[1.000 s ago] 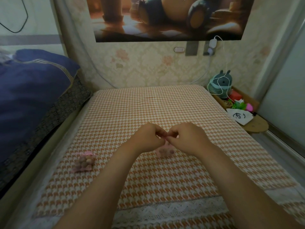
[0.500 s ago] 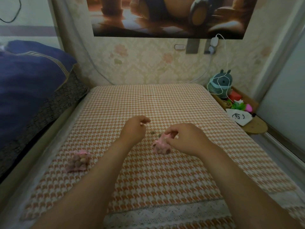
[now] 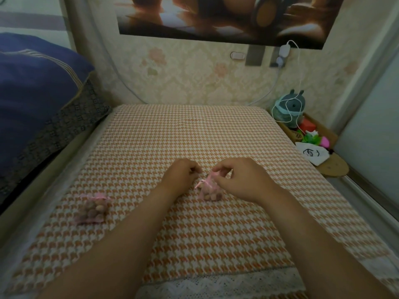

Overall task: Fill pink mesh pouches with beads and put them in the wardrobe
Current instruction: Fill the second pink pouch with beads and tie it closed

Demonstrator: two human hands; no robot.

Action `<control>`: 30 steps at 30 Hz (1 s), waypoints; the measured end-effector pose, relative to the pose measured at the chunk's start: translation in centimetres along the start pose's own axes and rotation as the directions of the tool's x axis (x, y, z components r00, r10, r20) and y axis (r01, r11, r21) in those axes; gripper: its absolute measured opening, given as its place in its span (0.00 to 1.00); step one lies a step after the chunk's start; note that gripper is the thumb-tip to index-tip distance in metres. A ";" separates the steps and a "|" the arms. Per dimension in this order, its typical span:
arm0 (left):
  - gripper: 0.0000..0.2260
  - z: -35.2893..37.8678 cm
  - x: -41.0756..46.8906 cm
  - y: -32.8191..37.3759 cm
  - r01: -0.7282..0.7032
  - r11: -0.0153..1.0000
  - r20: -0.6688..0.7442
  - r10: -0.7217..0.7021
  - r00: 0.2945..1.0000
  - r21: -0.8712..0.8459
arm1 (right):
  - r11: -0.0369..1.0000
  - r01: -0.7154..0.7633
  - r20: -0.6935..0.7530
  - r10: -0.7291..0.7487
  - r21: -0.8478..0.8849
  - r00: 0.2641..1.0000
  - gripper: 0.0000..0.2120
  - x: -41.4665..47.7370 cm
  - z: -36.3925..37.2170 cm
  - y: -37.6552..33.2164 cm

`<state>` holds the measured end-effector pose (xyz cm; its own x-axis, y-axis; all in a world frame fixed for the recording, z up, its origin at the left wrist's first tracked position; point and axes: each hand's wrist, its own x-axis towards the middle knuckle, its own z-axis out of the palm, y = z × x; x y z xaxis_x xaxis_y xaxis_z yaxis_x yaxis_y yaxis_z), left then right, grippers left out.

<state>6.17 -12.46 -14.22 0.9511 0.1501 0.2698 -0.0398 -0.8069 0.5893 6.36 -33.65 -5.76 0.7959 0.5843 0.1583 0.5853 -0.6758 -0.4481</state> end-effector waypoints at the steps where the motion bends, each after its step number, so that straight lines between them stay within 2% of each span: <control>1: 0.05 0.0 -0.1 0.0 0.019 0.999 -0.003 -0.019 1.000 -0.029 | 1.000 -0.001 0.000 0.001 0.001 1.000 0.14 0.0 0.0 0.0; 5: 0.08 -1.8 -0.2 2.3 0.078 0.947 -0.113 -0.119 0.986 -0.312 | 1.000 0.007 -0.001 -0.007 -0.007 1.000 0.14 -0.3 0.0 0.0; 7: 0.07 -3.3 -0.4 4.6 0.042 0.901 -0.143 -0.114 0.983 -0.431 | 1.000 0.009 0.009 -0.008 -0.016 1.000 0.15 -0.4 -0.1 0.0; 9: 0.05 -4.4 -1.1 6.6 -0.005 0.885 -0.128 -0.062 0.990 -0.466 | 1.000 0.005 0.024 -0.004 -0.030 1.000 0.15 -0.4 -0.2 -0.1; 13: 0.04 -4.8 -3.1 7.9 -0.028 0.914 -0.056 0.006 0.998 -0.404 | 0.999 -0.019 0.032 0.020 -0.038 0.999 0.14 -0.5 -0.3 -0.1; 17: 0.04 -4.5 -3.6 7.6 -0.091 0.976 -0.032 0.087 0.996 -0.197 | 0.999 -0.031 0.019 0.032 -0.041 0.999 0.11 -0.9 -0.2 -0.1; 19: 0.06 -4.5 -3.6 7.6 -0.125 0.977 -0.028 0.122 0.992 -0.171 | 0.998 -0.034 0.020 0.035 -0.043 0.999 0.10 -1.0 -0.3 -0.1; 23: 0.07 -4.5 -3.8 7.6 -0.062 0.974 0.045 0.073 0.996 -0.218 | 0.999 -0.029 0.034 0.031 -0.039 0.999 0.12 -1.0 -0.4 0.0; 26: 0.11 -4.4 -3.1 6.9 -0.007 0.957 0.010 0.011 1.000 -0.291 | 0.999 -0.028 0.038 0.029 -0.041 0.999 0.16 -0.9 -0.5 0.0; 28: 0.11 -4.0 -2.5 6.1 0.022 0.970 -0.041 -0.033 0.999 -0.244 | 0.998 -0.022 0.031 0.024 -0.053 0.999 0.16 -0.8 -0.4 0.0; 30: 0.11 -3.2 -1.9 5.1 0.048 0.986 -0.022 -0.052 0.998 -0.158 | 0.999 -0.018 0.025 0.019 -0.046 1.000 0.15 -0.7 -0.3 0.0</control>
<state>3.22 -15.04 -9.31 0.9448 0.2048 0.2557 -0.0421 -0.6983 0.7146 5.88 -34.22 -5.60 0.8028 0.5823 0.1282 0.5776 -0.7062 -0.4095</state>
